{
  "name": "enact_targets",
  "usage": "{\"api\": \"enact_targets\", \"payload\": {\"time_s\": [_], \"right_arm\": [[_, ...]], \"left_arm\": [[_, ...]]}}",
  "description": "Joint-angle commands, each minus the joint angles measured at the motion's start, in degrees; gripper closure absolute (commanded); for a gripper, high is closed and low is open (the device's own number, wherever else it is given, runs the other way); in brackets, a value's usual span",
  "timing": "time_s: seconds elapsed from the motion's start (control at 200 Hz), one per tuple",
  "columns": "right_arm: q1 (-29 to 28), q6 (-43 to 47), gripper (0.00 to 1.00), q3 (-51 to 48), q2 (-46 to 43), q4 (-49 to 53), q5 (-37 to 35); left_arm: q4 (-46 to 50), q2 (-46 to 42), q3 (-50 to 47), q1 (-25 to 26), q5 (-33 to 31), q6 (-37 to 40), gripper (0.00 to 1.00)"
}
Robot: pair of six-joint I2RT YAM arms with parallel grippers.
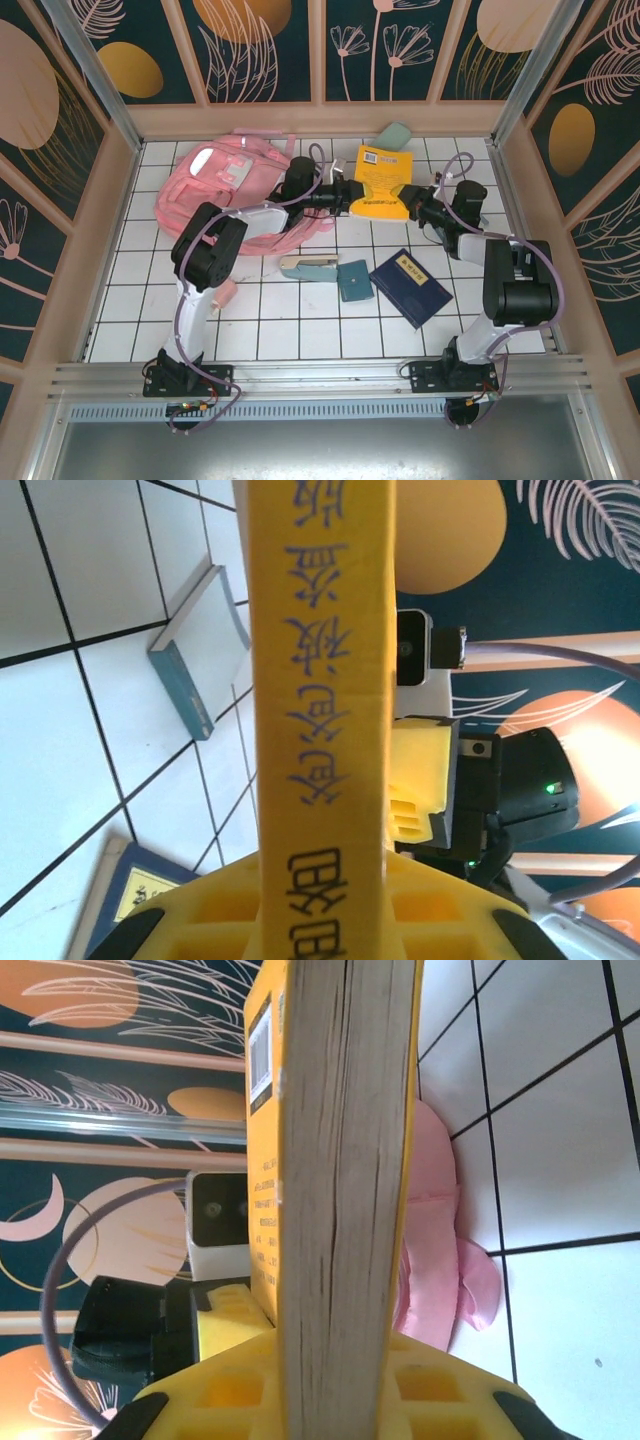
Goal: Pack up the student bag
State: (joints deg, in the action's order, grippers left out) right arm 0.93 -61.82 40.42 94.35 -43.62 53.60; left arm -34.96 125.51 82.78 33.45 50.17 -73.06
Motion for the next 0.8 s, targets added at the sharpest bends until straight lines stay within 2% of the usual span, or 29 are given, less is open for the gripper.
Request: {"api": "enact_targets", "payload": {"time_s": [0.0, 0.045, 0.115, 0.23, 0.315, 0.575, 0.795], "right_arm": [[0.56, 3.45, 1.00, 0.20, -2.46, 1.99, -1.40], [0.47, 4.73, 1.00, 0.19, -3.18, 3.78, -2.26], [0.35, 6.83, 1.00, 0.16, -4.61, 6.85, -3.88], [-0.67, 11.20, 1.00, 0.51, -7.02, 12.71, -6.91], [-1.41, 12.56, 1.00, 0.44, -8.17, 14.82, -8.42], [-3.57, 13.53, 1.00, -0.78, -9.00, 15.44, -10.20], [-4.92, 13.08, 1.00, -0.96, -8.42, 14.70, -10.62]], "left_arm": [[14.22, -5.82, 2.86, -0.88, -1.69, 14.39, 0.70], [21.34, -6.75, 4.24, -1.33, -4.48, 19.59, 0.62], [32.51, -8.46, 6.08, -2.12, -10.15, 27.48, 0.57], [48.49, -10.21, 9.68, -2.71, -24.60, 39.00, 0.54], [55.95, -10.73, 10.81, -2.69, -34.78, 44.22, 0.53], [65.63, -10.96, 8.93, -2.61, -57.47, 54.16, 0.53], [67.38, -8.97, 7.20, -2.02, -67.88, 59.31, 0.50]]}}
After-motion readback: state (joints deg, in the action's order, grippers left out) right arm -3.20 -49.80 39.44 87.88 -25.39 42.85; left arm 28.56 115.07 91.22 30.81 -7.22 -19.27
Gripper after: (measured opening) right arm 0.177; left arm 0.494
